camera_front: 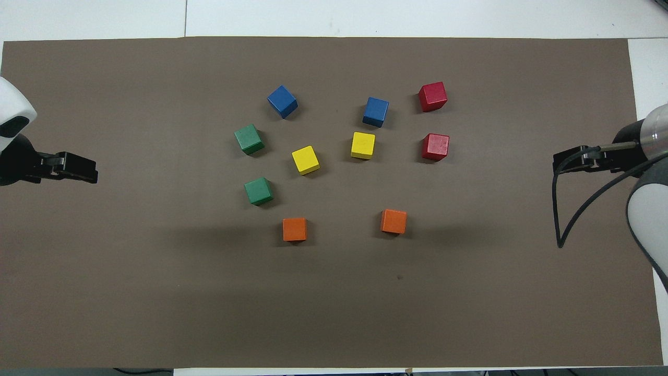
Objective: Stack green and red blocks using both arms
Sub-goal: 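Reach the right gripper to the red block nearer the robot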
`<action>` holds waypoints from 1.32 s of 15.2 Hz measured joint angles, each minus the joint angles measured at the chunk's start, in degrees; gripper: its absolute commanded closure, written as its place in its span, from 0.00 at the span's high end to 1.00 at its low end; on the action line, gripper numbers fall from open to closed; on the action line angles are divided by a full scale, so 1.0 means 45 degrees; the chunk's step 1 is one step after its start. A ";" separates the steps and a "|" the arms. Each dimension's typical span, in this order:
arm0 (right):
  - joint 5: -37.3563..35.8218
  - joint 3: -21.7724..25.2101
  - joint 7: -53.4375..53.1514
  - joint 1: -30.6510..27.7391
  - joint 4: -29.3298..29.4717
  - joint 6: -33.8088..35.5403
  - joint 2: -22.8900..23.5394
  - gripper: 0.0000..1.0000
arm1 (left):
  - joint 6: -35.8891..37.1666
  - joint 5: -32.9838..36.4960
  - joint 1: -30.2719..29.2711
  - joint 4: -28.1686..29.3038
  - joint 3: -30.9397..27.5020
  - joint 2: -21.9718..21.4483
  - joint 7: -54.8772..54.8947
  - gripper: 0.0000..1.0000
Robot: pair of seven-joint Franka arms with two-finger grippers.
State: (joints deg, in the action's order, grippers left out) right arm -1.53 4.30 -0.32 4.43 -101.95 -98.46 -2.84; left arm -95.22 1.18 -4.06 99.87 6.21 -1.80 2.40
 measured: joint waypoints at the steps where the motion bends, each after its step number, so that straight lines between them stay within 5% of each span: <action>1: 0.0000 0.0000 0.0000 0.0000 0.0000 0.0000 0.0000 1.00 | 0.0000 0.0000 0.0000 -0.0001 -0.0002 -0.0004 0.0000 1.00; 9: 0.0000 -0.0002 -0.0052 0.0116 -0.0053 0.0000 -0.0003 1.00 | 0.0000 0.0000 -0.0001 -0.0005 -0.0003 -0.0154 0.0000 1.00; 13: 0.0001 -0.0029 -0.2233 0.1022 -0.0559 -0.0712 0.0116 1.00 | 0.0000 0.0000 -0.0001 -0.0005 -0.0003 -0.0155 0.0000 1.00; 20: 0.0132 -0.0067 -0.5869 0.2260 -0.1046 -0.4538 0.3001 1.00 | 0.0000 0.0000 -0.0001 -0.0006 -0.0004 -0.0155 0.0000 1.00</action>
State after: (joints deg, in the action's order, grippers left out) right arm -0.94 4.00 -26.73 14.60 -106.65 -118.88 10.66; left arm -95.22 1.18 -4.06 99.85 6.20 -2.50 2.40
